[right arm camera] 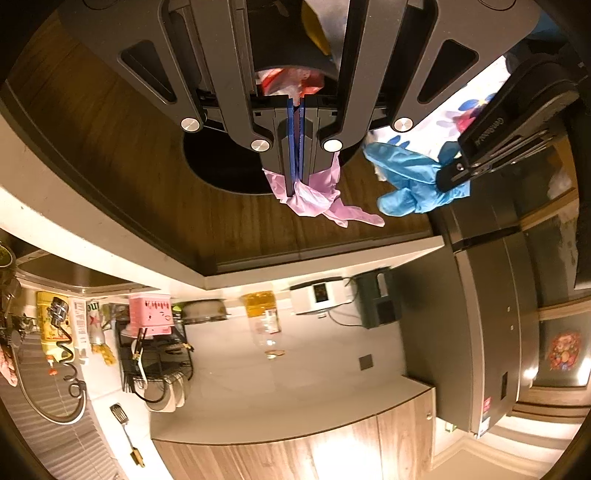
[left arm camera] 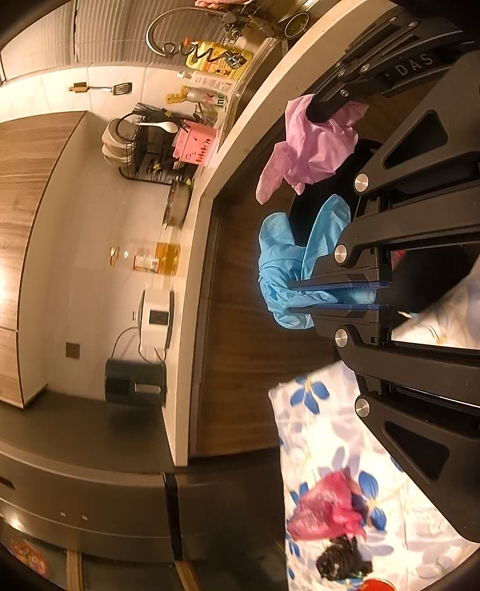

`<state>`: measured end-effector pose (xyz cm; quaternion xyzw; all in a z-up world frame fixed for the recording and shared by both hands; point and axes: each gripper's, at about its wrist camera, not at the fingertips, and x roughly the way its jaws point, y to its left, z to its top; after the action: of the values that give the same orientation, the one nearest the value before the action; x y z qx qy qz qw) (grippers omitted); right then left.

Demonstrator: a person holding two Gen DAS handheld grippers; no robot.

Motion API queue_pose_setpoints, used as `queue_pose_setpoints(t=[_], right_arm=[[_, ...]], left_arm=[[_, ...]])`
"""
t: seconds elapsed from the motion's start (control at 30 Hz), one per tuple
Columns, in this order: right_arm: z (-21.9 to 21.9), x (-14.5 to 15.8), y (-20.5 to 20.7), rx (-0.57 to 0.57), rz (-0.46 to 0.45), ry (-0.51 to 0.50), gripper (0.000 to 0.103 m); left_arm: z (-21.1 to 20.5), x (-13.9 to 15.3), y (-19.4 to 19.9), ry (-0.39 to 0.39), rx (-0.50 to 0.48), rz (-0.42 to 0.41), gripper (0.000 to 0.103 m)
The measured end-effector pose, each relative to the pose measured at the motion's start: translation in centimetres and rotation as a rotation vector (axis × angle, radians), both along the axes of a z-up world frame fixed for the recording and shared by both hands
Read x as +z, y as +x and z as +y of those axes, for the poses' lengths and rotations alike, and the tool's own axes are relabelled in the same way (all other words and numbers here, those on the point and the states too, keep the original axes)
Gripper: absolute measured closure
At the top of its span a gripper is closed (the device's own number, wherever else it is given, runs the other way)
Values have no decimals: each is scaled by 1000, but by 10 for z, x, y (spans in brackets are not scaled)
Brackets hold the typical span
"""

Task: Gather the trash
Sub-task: 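Carry the blue and pink gloves over the black bin with both grippers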

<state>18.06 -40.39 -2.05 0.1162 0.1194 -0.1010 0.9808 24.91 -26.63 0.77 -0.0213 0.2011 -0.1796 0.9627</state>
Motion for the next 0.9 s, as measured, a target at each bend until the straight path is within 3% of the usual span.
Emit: queue_pose_setpoints(t=[0.9], right_arm=[[-23, -5, 34, 0, 21, -7, 100]], left_arm=[[-37, -18, 36, 15, -84, 31, 96]])
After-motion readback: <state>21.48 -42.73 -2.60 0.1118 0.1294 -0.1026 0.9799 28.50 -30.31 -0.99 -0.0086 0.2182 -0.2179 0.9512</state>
